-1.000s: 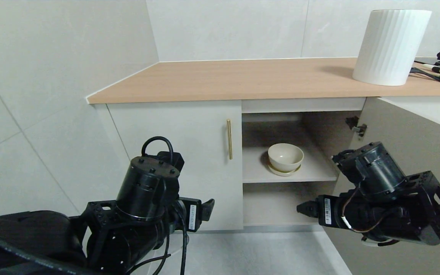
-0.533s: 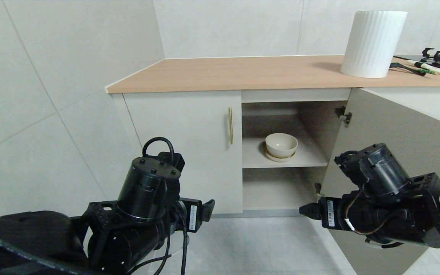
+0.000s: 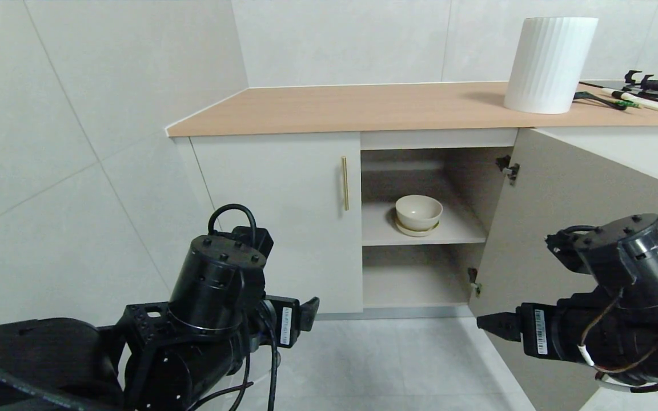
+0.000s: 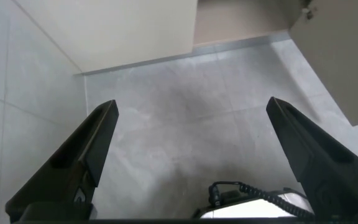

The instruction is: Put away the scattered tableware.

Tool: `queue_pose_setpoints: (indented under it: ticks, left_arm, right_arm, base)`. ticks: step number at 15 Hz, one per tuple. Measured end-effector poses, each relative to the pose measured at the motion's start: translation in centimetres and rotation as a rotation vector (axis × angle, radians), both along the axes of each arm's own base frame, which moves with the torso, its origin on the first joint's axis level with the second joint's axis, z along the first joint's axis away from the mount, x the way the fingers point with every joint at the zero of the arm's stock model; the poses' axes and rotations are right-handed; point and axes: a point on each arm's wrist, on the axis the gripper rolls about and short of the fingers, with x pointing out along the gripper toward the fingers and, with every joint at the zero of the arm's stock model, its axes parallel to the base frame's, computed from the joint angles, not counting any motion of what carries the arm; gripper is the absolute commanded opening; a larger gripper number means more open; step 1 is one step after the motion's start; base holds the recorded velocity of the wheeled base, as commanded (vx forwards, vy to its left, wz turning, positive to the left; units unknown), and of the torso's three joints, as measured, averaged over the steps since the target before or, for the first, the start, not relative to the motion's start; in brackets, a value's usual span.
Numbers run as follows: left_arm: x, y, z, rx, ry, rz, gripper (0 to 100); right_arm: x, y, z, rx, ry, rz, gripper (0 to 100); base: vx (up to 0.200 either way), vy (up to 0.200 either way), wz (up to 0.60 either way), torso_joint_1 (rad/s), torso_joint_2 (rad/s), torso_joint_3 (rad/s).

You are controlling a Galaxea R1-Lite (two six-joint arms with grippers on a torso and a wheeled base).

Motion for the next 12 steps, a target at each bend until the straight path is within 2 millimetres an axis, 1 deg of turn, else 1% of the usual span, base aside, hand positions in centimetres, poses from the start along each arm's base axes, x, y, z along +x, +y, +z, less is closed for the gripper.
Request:
queue_pose_setpoints:
  ticks: [3, 7, 10, 12]
  left_arm:
    - [0.0, 0.0, 0.0, 0.005, 0.000, 0.001, 100]
    - [0.0, -0.1, -0.2, 0.009, 0.002, -0.002, 100]
    - [0.1, -0.1, -0.3, 0.011, 0.005, 0.000, 100]
    - [0.1, -0.1, -0.3, 0.012, 0.006, 0.000, 100]
  right_arm:
    - [-0.8, -0.6, 0.2, 0.007, -0.009, 0.000, 100]
    - [-1.1, -1.0, 0.1, 0.001, -0.006, -0.001, 100]
    - [-1.6, -1.5, -0.2, -0.047, 0.053, -0.006, 100]
    - [-1.4, -2.0, 0.1, -0.065, 0.073, -0.027, 100]
  base:
    - [0.000, -0.200, 0.00, 0.001, 0.00, 0.002]
    - [0.000, -0.200, 0.00, 0.008, 0.00, 0.004]
    - [0.000, -0.200, 0.00, 0.002, 0.00, 0.004]
    - [0.000, -0.200, 0.00, 0.005, 0.00, 0.000]
